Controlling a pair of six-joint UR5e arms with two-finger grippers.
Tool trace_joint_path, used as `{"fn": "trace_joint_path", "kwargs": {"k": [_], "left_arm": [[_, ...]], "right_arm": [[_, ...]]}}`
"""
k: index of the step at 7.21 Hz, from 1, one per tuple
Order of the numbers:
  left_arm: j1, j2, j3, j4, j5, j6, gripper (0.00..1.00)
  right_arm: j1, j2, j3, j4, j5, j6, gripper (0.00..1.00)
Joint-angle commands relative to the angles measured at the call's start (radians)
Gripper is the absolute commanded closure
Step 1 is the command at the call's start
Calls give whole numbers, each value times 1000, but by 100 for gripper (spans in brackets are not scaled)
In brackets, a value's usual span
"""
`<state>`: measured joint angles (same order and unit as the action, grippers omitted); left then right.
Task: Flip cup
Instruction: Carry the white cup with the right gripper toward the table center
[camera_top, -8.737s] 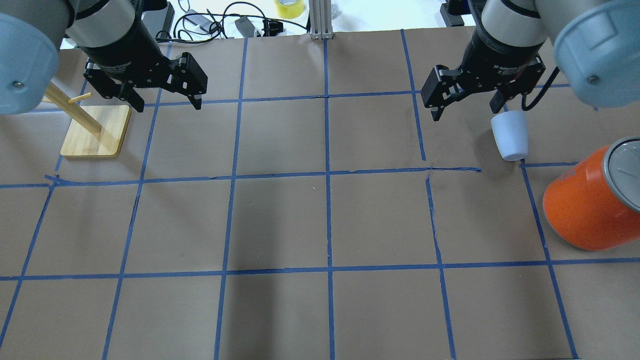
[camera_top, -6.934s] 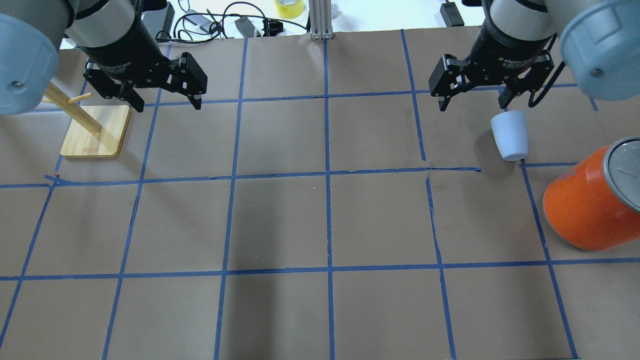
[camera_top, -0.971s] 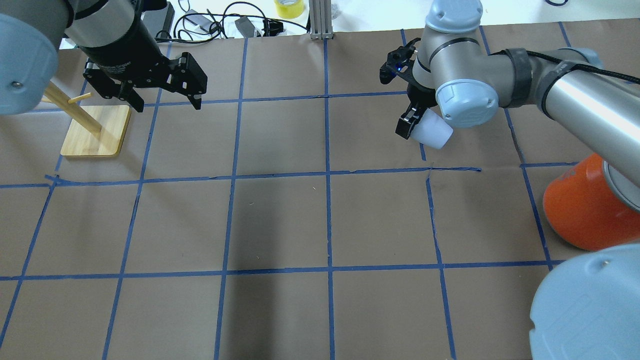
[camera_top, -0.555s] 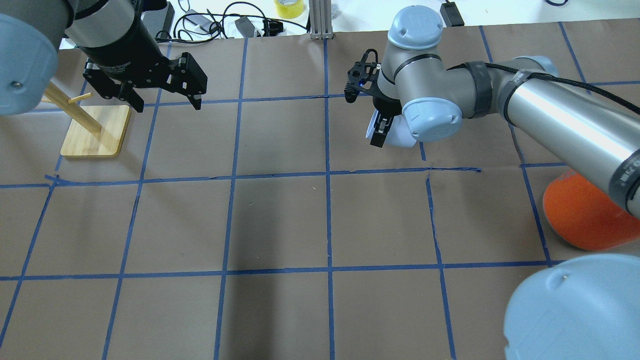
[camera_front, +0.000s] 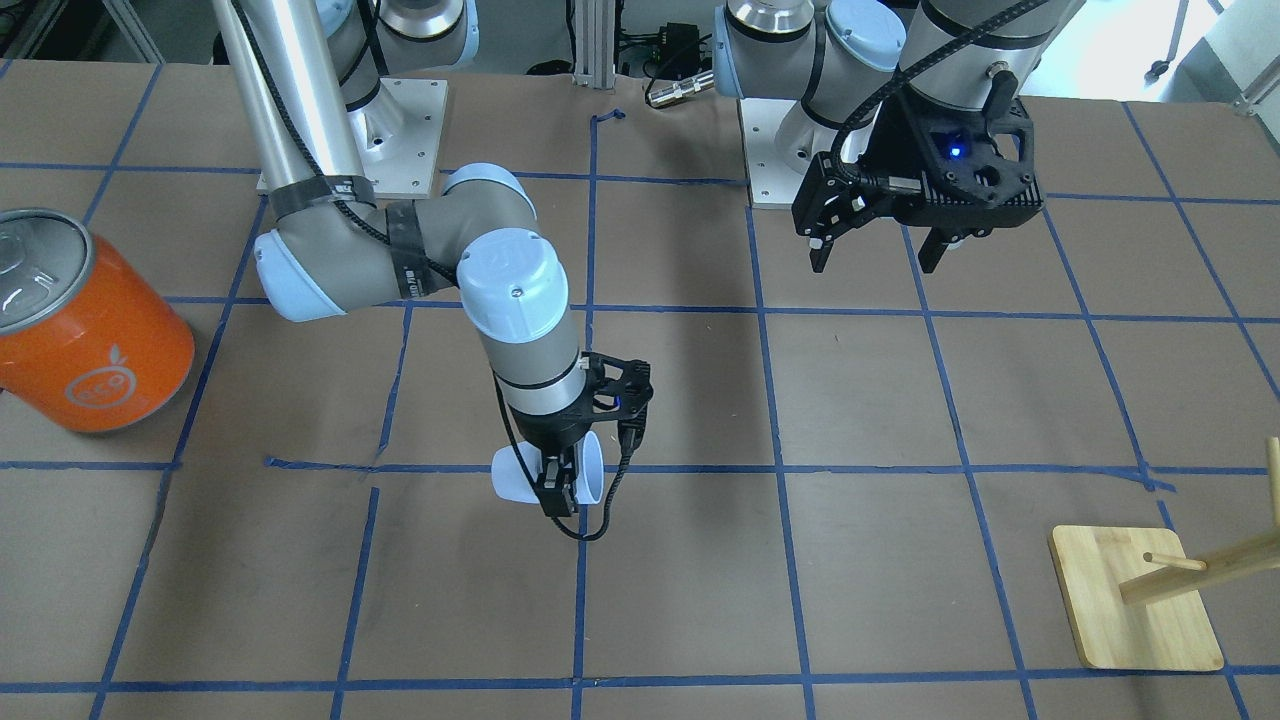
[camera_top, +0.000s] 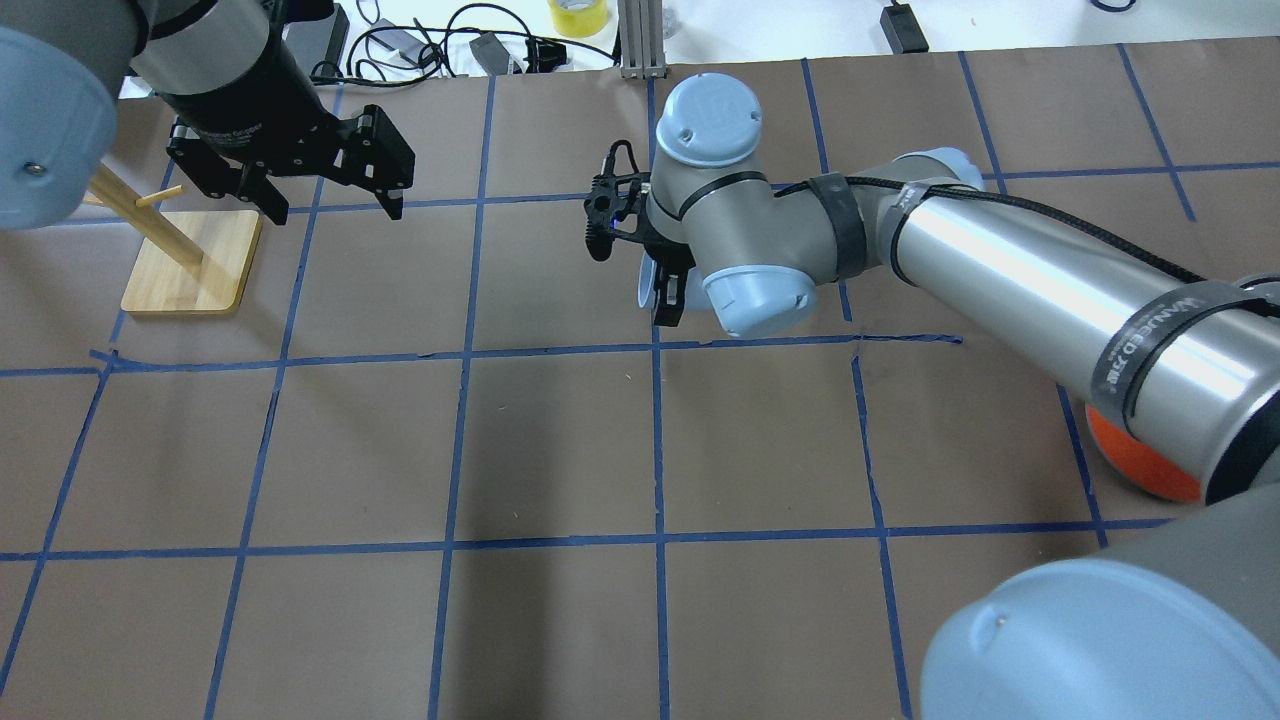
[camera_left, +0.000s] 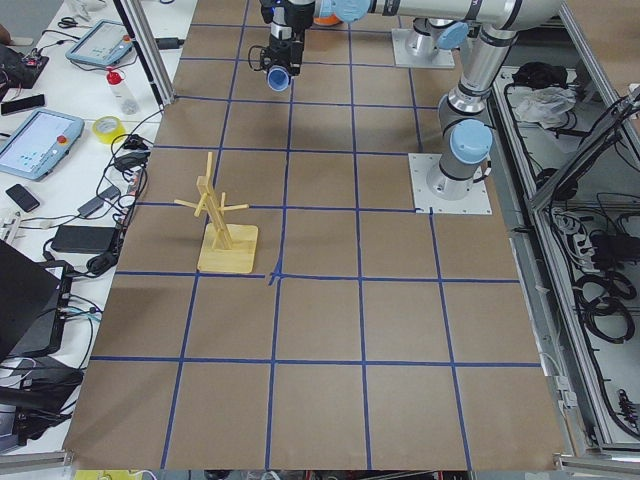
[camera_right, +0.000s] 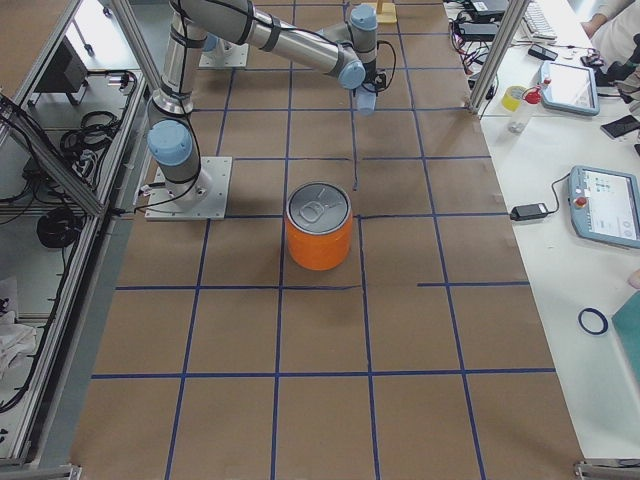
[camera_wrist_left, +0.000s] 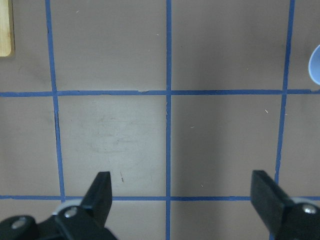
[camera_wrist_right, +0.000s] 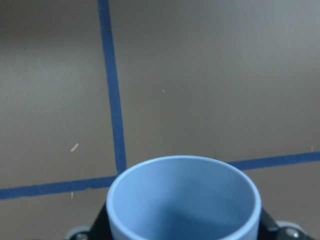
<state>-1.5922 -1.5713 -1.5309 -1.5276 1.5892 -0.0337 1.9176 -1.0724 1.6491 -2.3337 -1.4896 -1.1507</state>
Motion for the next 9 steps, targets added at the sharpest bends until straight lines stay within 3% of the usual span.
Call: {"fn": "trace_joint_path", "kwargs": {"k": [1, 3, 5, 9], "left_arm": [[0, 0, 0, 1, 0, 0, 0], [0, 0, 0, 0, 0, 0, 0], [0, 0, 0, 0, 0, 0, 0], [1, -1, 0, -6, -2, 0, 0]], "right_arm": [[50, 6, 0, -27, 14, 8, 100], [81, 34, 0, -35, 23, 23, 100], [92, 89, -6, -126, 29, 55, 100], [92, 95, -17, -136, 26, 48, 100]]}}
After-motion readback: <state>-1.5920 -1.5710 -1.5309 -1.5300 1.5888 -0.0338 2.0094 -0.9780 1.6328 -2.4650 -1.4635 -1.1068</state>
